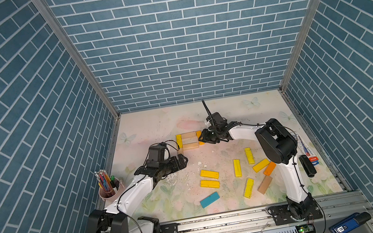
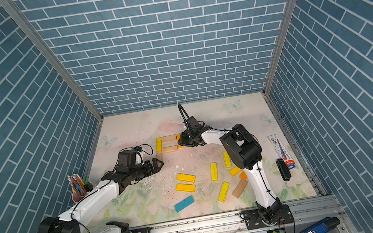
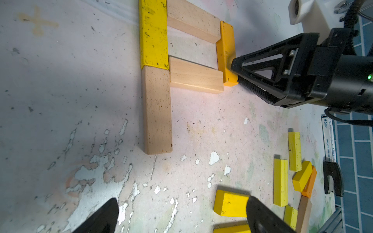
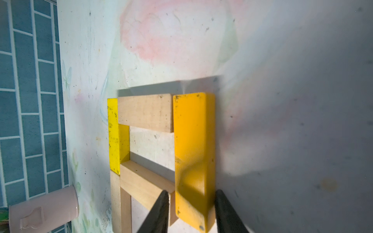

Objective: Assemble the number 8 with building blocks
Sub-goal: Assemble the building block at the center of the board.

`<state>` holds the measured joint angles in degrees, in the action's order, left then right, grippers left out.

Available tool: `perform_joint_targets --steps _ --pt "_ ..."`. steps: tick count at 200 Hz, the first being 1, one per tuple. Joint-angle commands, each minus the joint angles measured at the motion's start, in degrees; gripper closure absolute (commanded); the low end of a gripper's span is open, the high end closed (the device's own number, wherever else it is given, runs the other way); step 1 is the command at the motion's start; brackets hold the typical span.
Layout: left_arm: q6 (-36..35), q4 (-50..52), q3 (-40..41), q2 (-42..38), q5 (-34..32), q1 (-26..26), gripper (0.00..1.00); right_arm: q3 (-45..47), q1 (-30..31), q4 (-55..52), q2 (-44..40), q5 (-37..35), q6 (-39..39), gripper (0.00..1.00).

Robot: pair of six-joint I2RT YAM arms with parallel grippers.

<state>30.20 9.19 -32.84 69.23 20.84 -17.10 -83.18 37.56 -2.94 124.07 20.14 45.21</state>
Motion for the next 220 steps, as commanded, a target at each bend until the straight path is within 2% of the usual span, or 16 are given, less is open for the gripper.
perform_joint_targets --steps 1,83,93,220 --pt "-0.3 0.3 1.1 -0.2 0.4 0.3 0.01 -1.0 0.1 0.2 0.6 0.8 1.5 0.61" --pt "-0.3 0.3 1.0 -0.1 0.4 0.3 0.0 -3.9 0.2 -2.4 1.2 -2.6 1.6 0.62" --pt "-0.3 0.3 1.0 -0.1 0.3 0.3 0.01 -4.5 0.2 -2.9 3.2 -2.9 1.5 0.61" --pt "-0.3 0.2 1.1 0.1 0.3 0.3 0.0 -6.6 0.1 -2.3 5.7 -1.2 1.5 0.6"
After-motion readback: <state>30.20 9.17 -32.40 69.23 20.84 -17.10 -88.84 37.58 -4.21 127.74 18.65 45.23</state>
